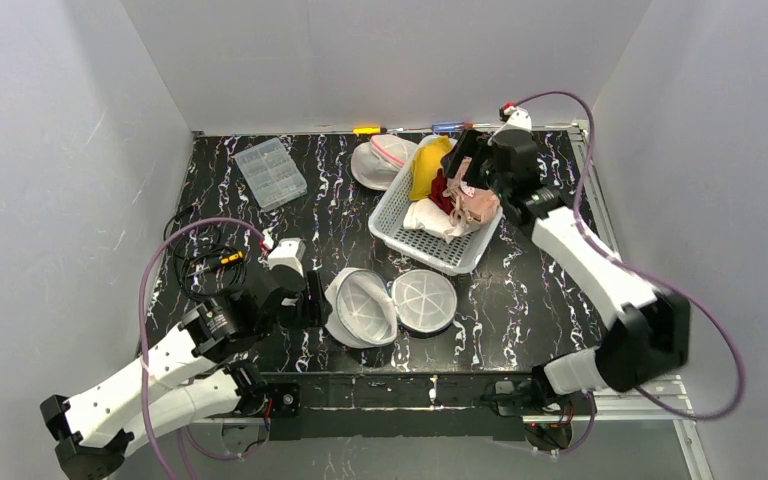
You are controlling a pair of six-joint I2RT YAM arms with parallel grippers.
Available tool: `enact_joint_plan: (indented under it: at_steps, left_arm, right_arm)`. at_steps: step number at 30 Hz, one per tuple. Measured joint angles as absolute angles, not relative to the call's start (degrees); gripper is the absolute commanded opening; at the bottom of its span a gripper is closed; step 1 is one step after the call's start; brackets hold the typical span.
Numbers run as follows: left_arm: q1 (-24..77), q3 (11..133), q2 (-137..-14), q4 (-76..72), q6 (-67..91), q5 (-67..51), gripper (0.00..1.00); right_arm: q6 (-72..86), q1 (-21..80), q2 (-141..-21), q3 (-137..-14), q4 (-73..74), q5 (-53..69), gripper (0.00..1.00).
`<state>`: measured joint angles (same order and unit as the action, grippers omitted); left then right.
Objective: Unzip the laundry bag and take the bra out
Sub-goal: Place the bra in the bin.
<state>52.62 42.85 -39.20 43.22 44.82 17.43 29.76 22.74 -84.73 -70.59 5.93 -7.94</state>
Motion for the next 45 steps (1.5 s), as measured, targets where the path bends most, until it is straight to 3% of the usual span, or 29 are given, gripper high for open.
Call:
enact_joint_plan:
  at_steps: [10,17,24,31,45]
  left_arm:
    - [52.6,52.4,-48.8,44.6,36.7,19.7,0.51]
    - [52.6,57.5,-58.8,44.6,31.7,20.0,0.44]
    - [52.6,57.8,-67.2,44.2,30.9,20.8,0.36]
    - [52.6,56.3,-68.6,43.1,32.9,21.1,0.01]
    - [52.6,47.6,-59.4,39.6,39.1,19.1,0.0]
  right_arm:
    - [28.8,44.8,-55.0,-51.2,11.1,-12.6,0.69]
    - [33.8,47.7,-45.5,-36.9,20.9,-13.6,0.62]
    - [39.3,48.0,-44.2,-30.3,22.7,-15.1,0.69]
    - [43.2,48.0,-46.5,-26.5,21.7,-18.1,0.74]
    - [50.8,48.0,-54.4,-20.7,8.5,-19.4,0.57]
